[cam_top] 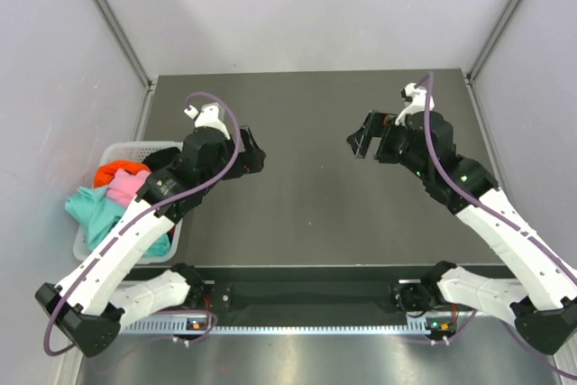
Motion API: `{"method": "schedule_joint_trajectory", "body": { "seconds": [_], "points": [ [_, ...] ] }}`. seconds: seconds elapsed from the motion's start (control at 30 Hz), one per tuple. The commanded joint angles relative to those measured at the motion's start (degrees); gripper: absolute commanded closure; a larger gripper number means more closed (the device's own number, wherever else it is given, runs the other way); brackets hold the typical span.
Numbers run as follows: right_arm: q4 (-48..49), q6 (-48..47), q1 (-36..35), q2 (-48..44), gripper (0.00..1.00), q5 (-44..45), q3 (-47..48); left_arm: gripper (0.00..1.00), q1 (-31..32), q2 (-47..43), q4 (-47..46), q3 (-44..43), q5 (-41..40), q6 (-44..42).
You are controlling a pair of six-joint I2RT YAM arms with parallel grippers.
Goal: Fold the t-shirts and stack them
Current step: Grab the tshirt from the pile
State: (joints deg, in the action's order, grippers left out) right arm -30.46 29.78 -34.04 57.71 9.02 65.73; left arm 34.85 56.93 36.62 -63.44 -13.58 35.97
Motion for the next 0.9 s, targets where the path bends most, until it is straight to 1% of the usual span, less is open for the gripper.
{"method": "schedule_joint_trajectory", "body": {
  "seconds": [0.0, 0.07, 0.1, 0.13, 0.17, 0.2, 0.23, 0.27, 0.3, 0.33, 0.37, 0.4, 0.43, 0.47, 0.53, 0.57, 0.6, 0.63, 0.67, 0.7, 0.73, 0.77, 0.83, 0.87],
  "points": [
    [3.82, 2.21, -0.76, -0.85, 0.0, -3.64, -1.22, 0.06, -0.05, 0.03, 1.78, -4.4, -11.51, 1.38],
    [4.44, 2.91, -0.76, -0.93, 0.0, -5.05, -3.14, 0.06, -0.05, 0.29, 4.58, -5.72, -15.14, 3.66],
    [5.05, 2.92, -0.76, -1.02, 0.0, -5.32, -3.94, 0.09, -0.05, 0.55, 5.73, -6.34, -16.72, 4.37],
    [5.49, 3.0, -0.76, -1.11, 0.0, -5.32, -4.64, 0.1, -0.05, 1.16, 7.4, -8.09, -20.83, 5.77],
    [5.41, 2.92, -0.76, -1.02, 0.0, -5.32, -5.43, 0.11, -0.22, 1.6, 10.11, -9.06, -22.87, 9.96],
    [5.23, 2.83, -0.68, -0.94, 0.0, -5.32, -5.62, 0.12, -0.66, 2.04, 13.96, -10.2, -24.2, 11.57],
    [4.8, 2.65, -0.85, -0.94, 0.01, -5.32, -5.97, 0.16, -1.18, 2.4, 15.31, -11.26, -25.6, 12.37],
    [4.79, 2.3, -0.76, -0.85, 0.0, -5.67, -6.23, 0.16, -2.67, 2.49, 16.28, -11.88, -26.22, 13.77],
    [4.88, 2.13, -0.76, -0.76, 0.0, -6.02, -6.49, 0.18, -3.81, 2.66, 19.51, -12.58, -27.01, 14.82],
    [4.97, 1.95, -0.76, -0.67, 0.0, -6.38, -6.67, 0.2, -5.13, 3.01, 21.02, -13.28, -27.72, 15.44],
    [4.97, 1.86, -0.76, -0.15, 0.0, -7.25, -7.02, 0.22, -7.58, 2.93, 22.86, -14.94, -31.29, 18.15],
    [4.88, 2.03, -0.76, 0.29, 0.0, -7.87, -7.2, 0.23, -8.47, 2.67, 28.36, -15.48, -34.55, 21.13],
    [5.06, 3.17, -0.76, 1.16, 0.0, -8.48, -7.81, 0.25, -9.27, 1.71, 30.16, -15.66, -37.89, 23.95],
    [5.32, 3.7, -0.76, 1.7, 0.0, -11.19, -8.25, 0.26, -10.67, 1.17, 32.0, -15.14, -44.71, 27.72],
    [6.89, 4.41, -0.76, 2.93, 0.0, -14.89, -8.95, 0.26, -12.78, 0.47, 36.56, -14.61, -49.41, 30.12],
    [7.42, 5.11, -0.76, 3.98, 0.0, -18.04, -9.74, 0.25, -15.75, 0.64, 38.24, -14.35, -51.0, 33.09],
    [8.3, 5.55, -0.76, 4.42, 0.0, -19.2, -10.1, 0.24, -17.26, 0.9, 40.09, -14.08, -53.54, 35.03],
    [8.74, 5.99, -0.76, 5.38, 0.0, -20.17, -10.62, 0.23, -18.93, 1.86, 42.63, -13.91, -54.61, 37.4],
    [9.01, 5.82, -0.76, 5.74, 0.0, -21.66, -10.8, 0.22, -22.34, 2.39, 47.7, -13.73, -55.32, 43.25],
    [9.01, 5.9, -0.85, 6.18, 0.0, -22.02, -10.89, 0.2, -24.11, 3.18, 49.67, -13.12, -55.67, 46.01],
    [8.93, 5.64, -0.85, 6.79, 0.0, -22.2, -10.8, 0.19, -25.96, 3.19, 49.69, -11.98, -55.59, 46.04],
    [8.92, 5.47, -0.85, 7.06, 0.0, -22.55, -10.72, 0.18, -29.37, 3.1, 49.6, -10.75, -54.89, 47.86],
    [8.84, 4.94, -0.85, 8.11, 0.0, -23.34, -10.37, 0.19, -32.29, 2.32, 48.46, -6.27, -54.88, 49.37],
    [8.75, 4.76, -0.85, 8.38, 0.0, -24.39, -10.19, 0.19, -34.39, 1.79, 46.37, -4.52, -54.97, 47.64]
  ]
}}
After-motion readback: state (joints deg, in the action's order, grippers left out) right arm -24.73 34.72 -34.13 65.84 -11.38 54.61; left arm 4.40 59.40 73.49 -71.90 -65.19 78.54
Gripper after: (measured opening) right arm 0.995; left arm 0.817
